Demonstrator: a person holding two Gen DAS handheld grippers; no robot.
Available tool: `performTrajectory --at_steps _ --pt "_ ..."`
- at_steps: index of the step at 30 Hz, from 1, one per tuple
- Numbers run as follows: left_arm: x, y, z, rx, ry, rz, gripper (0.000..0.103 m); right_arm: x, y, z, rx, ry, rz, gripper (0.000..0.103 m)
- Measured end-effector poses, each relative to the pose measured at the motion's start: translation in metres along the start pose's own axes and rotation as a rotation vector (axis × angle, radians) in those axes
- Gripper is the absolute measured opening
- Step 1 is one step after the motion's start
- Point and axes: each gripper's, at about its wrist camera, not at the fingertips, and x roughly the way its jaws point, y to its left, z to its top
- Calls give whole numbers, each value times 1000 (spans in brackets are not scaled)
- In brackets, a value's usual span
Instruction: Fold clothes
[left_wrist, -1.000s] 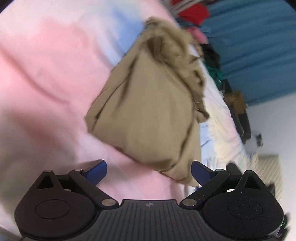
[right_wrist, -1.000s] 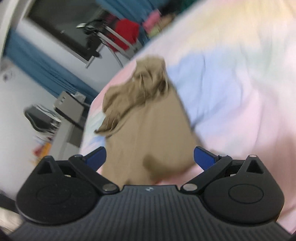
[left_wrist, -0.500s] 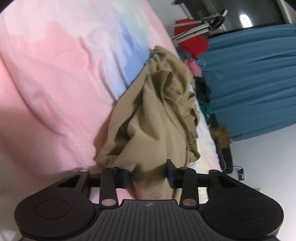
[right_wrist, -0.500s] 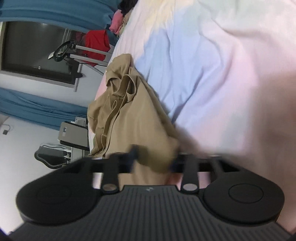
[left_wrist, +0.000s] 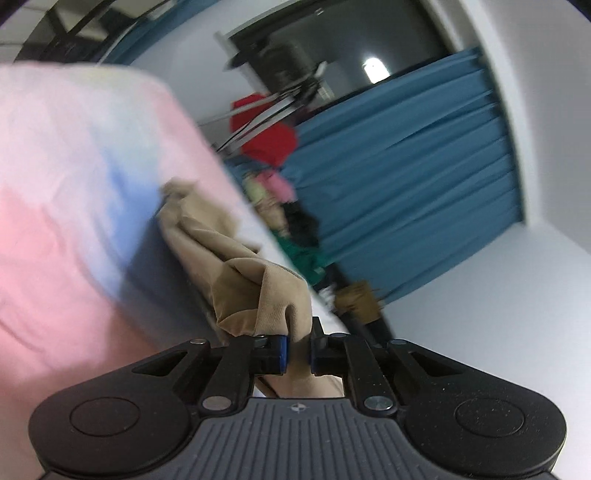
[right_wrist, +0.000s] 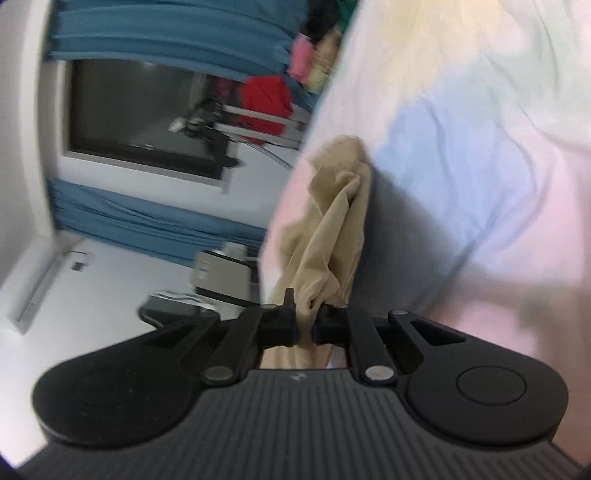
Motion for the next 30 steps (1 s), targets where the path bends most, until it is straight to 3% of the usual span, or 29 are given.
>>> performTrajectory --at_steps 4,7,12,16,20,25,30 --pt "-35 -30 -6 -8 -18 -37 11 -39 26 -9 -32 12 57 10" --pt "-73 -35 -30 -53 -19 -54 11 -70 33 -21 -27 46 83 10" --pt "-138 -34 -82 -103 -24 -40 11 -139 22 -58 -32 87 76 10" --pt "-157 -25 -95 -177 -43 4 11 -144 16 -65 -4 116 36 10" --pt "-115 -27 -66 -178 -51 74 12 -106 25 -49 9 77 19 10" --pt "-34 -34 -12 -145 -30 207 13 -39 28 -17 81 33 -67 10" --pt "33 -15 16 -98 -7 282 13 21 17 9 106 19 -147 10"
